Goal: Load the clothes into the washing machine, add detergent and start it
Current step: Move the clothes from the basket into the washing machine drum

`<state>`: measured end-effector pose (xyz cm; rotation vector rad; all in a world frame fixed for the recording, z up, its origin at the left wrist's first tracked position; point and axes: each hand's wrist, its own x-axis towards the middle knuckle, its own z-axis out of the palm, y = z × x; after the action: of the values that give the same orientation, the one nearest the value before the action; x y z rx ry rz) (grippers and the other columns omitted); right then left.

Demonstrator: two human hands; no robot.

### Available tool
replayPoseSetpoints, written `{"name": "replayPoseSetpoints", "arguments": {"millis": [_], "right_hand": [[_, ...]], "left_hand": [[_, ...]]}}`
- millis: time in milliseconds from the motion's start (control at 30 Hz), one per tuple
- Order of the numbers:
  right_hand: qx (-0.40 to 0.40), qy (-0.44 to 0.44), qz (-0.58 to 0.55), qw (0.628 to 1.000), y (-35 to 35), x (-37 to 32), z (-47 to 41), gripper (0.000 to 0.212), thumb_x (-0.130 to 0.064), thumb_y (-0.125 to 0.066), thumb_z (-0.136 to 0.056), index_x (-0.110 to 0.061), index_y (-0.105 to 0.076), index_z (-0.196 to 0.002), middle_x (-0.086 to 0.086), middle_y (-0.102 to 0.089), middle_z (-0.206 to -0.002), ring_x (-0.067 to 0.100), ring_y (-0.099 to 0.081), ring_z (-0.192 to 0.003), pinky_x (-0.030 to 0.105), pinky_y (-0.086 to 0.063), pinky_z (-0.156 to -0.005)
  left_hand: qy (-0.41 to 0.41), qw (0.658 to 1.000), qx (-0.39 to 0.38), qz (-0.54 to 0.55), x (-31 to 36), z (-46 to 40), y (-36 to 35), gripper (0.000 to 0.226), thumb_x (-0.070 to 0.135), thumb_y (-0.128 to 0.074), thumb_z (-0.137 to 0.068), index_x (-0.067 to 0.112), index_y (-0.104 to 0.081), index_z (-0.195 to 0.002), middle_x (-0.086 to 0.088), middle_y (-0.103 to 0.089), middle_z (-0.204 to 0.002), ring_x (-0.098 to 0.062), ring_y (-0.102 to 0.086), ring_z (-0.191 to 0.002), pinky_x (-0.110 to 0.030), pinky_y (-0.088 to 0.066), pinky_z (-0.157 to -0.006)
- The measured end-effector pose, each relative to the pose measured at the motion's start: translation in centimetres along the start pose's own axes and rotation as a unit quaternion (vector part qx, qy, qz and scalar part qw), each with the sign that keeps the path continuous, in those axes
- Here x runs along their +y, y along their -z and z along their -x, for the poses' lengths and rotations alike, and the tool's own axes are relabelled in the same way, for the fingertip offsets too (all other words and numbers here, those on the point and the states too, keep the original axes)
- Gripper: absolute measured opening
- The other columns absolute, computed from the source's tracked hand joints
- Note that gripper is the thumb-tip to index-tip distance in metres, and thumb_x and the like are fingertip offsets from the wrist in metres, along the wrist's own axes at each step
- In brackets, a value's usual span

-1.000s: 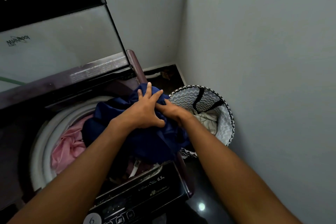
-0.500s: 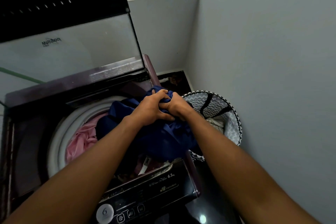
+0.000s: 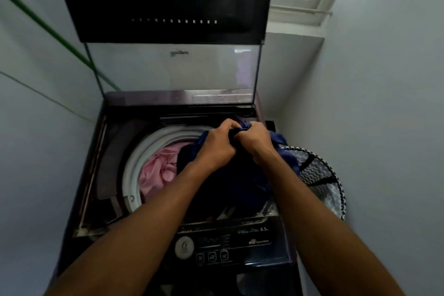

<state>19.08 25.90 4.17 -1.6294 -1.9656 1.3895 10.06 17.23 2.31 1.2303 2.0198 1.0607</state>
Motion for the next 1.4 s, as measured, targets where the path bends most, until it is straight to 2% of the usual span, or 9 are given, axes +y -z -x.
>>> {"name": "replayPoseSetpoints", "arguments": {"millis": [267,467,600,733,933,1067,1233,1300,1400], "right_hand": [[-0.101,0.088,-0.025,0.991,-11.3,-6.5,3.5,0.029,-0.019,-0.071,-0.067,-0.012,-0.064,-0.094,0.008,-0.071,-0.089,0.023,-0.068,-0.081,0.040,-0.060,-0.074],[-0.206,0.069,-0.031,0.976,-18.1,-4.4,5.1,0.030,-0.018,-0.072,-0.074,-0.009,-0.055,-0.097,0.008,-0.063,-0.091,0.019,-0.061,-0.083,0.041,-0.054,-0.078],[-0.309,-0.005,-0.022,0.951,-18.5,-2.2,4.5,0.064,-0.032,-0.078,-0.067,-0.011,-0.052,-0.121,0.006,-0.063,-0.113,0.018,-0.062,-0.101,0.037,-0.055,-0.088],[-0.156,0.044,0.175,0.971,-15.4,0.2,2.2,0.060,-0.028,-0.073,-0.080,-0.015,-0.048,-0.133,0.012,-0.051,-0.132,0.029,-0.048,-0.123,0.044,-0.044,-0.102],[0.146,0.071,0.317,0.935,-7.5,2.2,0.1,0.067,-0.022,-0.069,-0.075,-0.026,-0.046,-0.138,0.015,-0.025,-0.155,0.037,-0.017,-0.143,0.061,-0.022,-0.110],[0.104,-0.089,0.299,0.944,-2.1,5.5,-1.1,0.102,-0.032,-0.076,-0.077,-0.039,-0.007,-0.153,0.015,0.009,-0.162,0.046,-0.003,-0.146,0.070,-0.020,-0.109],[0.074,-0.019,0.235,0.969,0.7,9.5,-1.9,0.103,-0.040,-0.079,-0.075,-0.040,-0.011,-0.153,0.022,-0.053,-0.129,0.040,-0.057,-0.114,0.049,-0.051,-0.092],[0.137,0.040,0.348,0.926,0.5,9.5,-2.1,0.068,-0.028,-0.068,-0.088,-0.020,-0.036,-0.148,0.019,-0.059,-0.117,0.037,-0.059,-0.107,0.044,-0.053,-0.086],[0.207,0.144,0.382,0.889,-0.1,7.8,-2.5,0.022,-0.003,-0.052,-0.087,-0.002,-0.069,-0.102,0.017,-0.064,-0.101,0.036,-0.060,-0.097,0.041,-0.051,-0.074]], "left_hand": [[0.025,0.989,0.147,0.010,-5.6,5.1,10.5,0.049,0.002,-0.076,-0.063,0.025,-0.062,-0.104,0.004,-0.069,-0.101,-0.013,-0.066,-0.092,-0.030,-0.055,-0.081],[0.029,0.951,0.254,-0.172,-11.4,8.8,11.1,0.044,-0.007,-0.061,-0.068,0.021,-0.062,-0.102,-0.002,-0.060,-0.102,-0.024,-0.051,-0.091,-0.032,-0.044,-0.078],[0.074,0.975,0.189,-0.093,-14.1,9.4,9.7,0.047,-0.010,-0.066,-0.069,0.021,-0.065,-0.104,-0.004,-0.058,-0.125,-0.025,-0.054,-0.119,-0.026,-0.042,-0.099],[0.130,0.991,-0.024,-0.034,-13.1,8.3,8.7,0.057,-0.009,-0.060,-0.076,0.027,-0.067,-0.120,-0.001,-0.043,-0.152,-0.017,-0.035,-0.144,-0.032,-0.035,-0.115],[0.112,0.991,-0.067,-0.014,-9.5,5.3,5.5,0.048,0.000,-0.051,-0.083,0.036,-0.069,-0.109,0.013,-0.066,-0.118,-0.008,-0.059,-0.113,-0.025,-0.049,-0.091],[0.051,0.993,-0.104,-0.031,-7.2,3.3,2.2,0.053,-0.001,-0.053,-0.081,0.035,-0.066,-0.118,0.007,-0.055,-0.134,-0.010,-0.048,-0.128,-0.024,-0.041,-0.101],[0.047,0.989,-0.133,-0.043,-5.4,1.7,-1.3,0.067,-0.003,-0.056,-0.083,0.036,-0.053,-0.137,0.003,-0.039,-0.151,-0.014,-0.036,-0.140,-0.021,-0.033,-0.109],[0.048,0.988,-0.145,-0.028,-4.9,1.6,-2.4,0.074,-0.003,-0.058,-0.083,0.034,-0.044,-0.146,0.005,-0.038,-0.152,-0.013,-0.037,-0.140,-0.016,-0.032,-0.105],[0.066,0.987,-0.149,-0.005,-4.6,1.3,-3.3,0.088,0.001,-0.060,-0.083,0.040,-0.025,-0.154,0.005,-0.028,-0.160,-0.014,-0.034,-0.143,-0.021,-0.037,-0.107]]}}
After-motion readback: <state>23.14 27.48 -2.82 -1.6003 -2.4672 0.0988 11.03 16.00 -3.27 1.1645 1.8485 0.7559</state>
